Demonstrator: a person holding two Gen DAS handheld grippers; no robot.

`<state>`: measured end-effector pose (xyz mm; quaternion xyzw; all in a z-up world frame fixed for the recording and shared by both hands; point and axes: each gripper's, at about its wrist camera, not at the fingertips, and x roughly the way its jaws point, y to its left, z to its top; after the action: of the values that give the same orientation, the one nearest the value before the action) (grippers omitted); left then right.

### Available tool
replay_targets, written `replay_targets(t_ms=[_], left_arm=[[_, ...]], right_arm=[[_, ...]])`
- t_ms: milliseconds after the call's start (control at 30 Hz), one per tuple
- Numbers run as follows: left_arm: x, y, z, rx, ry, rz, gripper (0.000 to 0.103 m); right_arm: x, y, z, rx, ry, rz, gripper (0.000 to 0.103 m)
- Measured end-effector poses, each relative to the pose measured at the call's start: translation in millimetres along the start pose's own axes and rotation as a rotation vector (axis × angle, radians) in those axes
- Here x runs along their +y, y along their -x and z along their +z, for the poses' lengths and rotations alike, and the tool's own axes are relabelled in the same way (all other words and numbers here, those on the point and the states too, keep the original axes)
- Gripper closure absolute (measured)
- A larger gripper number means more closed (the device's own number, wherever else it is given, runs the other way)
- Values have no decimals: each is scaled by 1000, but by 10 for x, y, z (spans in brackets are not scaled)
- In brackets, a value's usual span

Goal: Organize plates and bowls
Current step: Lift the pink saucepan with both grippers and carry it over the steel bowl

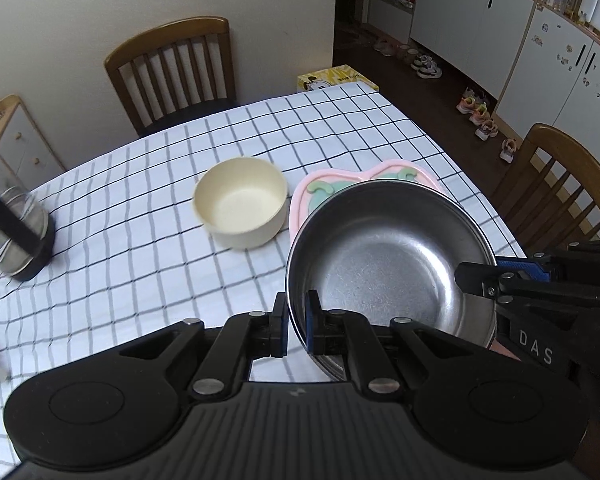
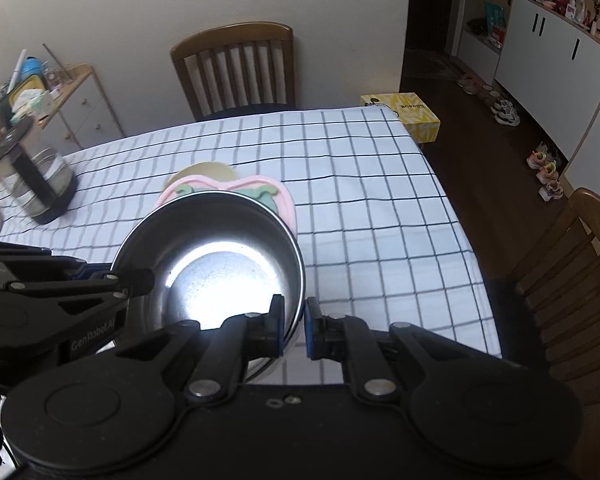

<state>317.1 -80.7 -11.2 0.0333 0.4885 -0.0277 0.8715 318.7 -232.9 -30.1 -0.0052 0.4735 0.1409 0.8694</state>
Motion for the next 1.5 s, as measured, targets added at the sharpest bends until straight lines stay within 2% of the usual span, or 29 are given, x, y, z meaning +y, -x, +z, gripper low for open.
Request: replay_targets(t_ms=[400,733,1133,1500], left_arm=[[358,675,-707,10,37,40,96],[765,960,-1360,48,99,73,96],[1025,876,-2027,119,140,94,96],[1111,641,-2290,177,182,84,96]], right_arm=[[617,551,-501,-17,34,34,93],[1192,731,-904,10,91,84,92],[1666,561,-1384,96,122,123,92],[1776,320,-1643,175,130,120,92]])
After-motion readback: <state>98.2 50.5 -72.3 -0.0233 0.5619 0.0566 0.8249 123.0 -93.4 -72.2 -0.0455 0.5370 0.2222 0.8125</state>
